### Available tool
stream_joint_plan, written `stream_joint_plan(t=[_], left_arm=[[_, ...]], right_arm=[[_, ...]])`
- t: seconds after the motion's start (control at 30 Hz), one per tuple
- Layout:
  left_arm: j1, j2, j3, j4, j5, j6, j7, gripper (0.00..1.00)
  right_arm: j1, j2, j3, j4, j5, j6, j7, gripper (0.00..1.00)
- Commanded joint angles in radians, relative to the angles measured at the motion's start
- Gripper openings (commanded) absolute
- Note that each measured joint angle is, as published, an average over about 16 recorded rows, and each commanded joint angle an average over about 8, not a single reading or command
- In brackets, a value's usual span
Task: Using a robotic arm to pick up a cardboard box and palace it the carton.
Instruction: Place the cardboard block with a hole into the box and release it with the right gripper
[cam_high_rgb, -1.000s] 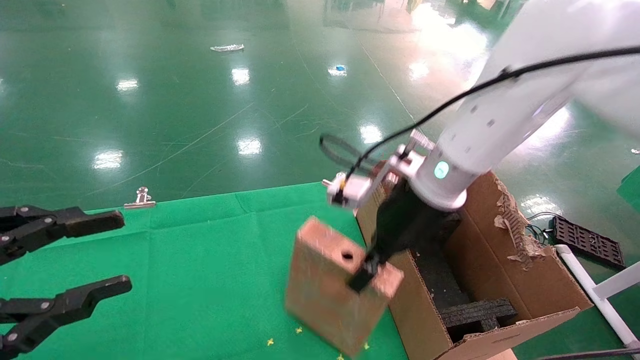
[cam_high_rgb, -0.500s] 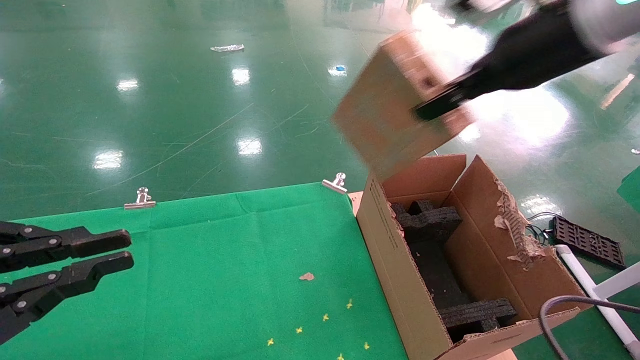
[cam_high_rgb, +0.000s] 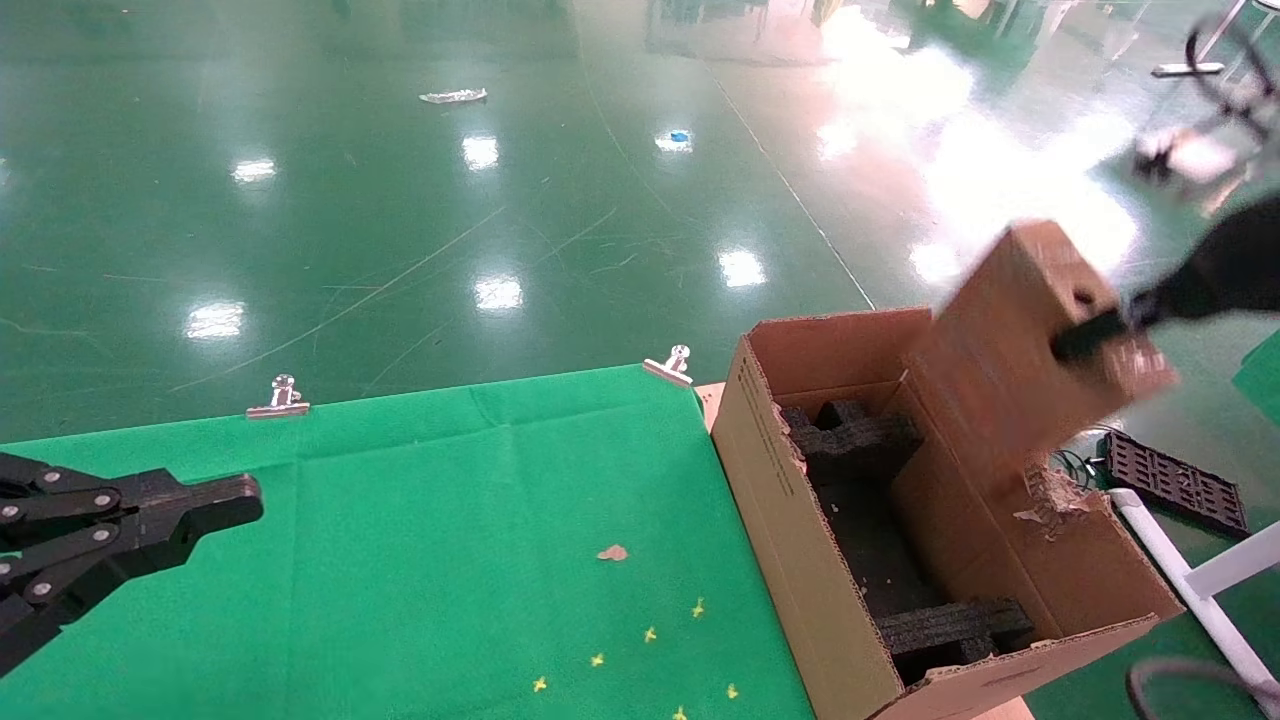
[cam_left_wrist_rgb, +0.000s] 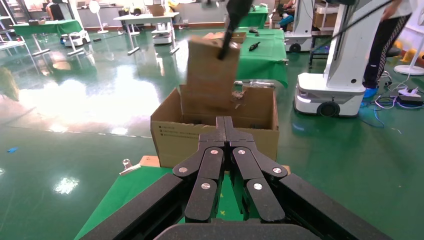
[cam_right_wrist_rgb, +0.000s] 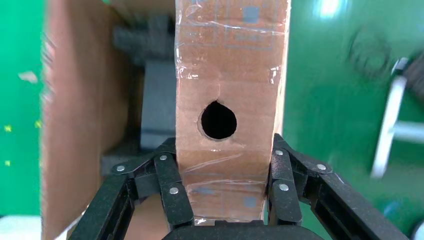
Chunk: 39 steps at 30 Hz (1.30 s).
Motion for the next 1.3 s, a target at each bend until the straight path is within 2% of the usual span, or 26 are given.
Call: stream_joint_plan(t=[0.03, 0.27, 0.63, 1.3], left_arm=[[0.0, 0.0, 0.0, 0.0, 0.0, 0.0, 0.0, 1.0], [0.0, 0.0, 0.001, 0.0, 0.0, 0.0, 0.0, 1.0], [0.0, -0.001, 0.001, 0.0, -0.001, -0.001, 0.001, 1.0], [-0.001, -0.001, 0.002, 0.0, -0.002, -0.001, 0.001, 1.0]], right_arm=[[-0.031, 0.007, -0.009, -0.035, 0.0, -0.008, 0.007, 0.0], [-0.141, -0.019, -0.019, -0.128, 0.01, 0.029, 0.007, 0.0], [-0.258, -0.074, -0.025, -0.239, 0.013, 0.11, -0.014, 0.0], [-0.529, -0.178, 0.014, -0.353, 0.083, 0.297, -0.07, 0.0]])
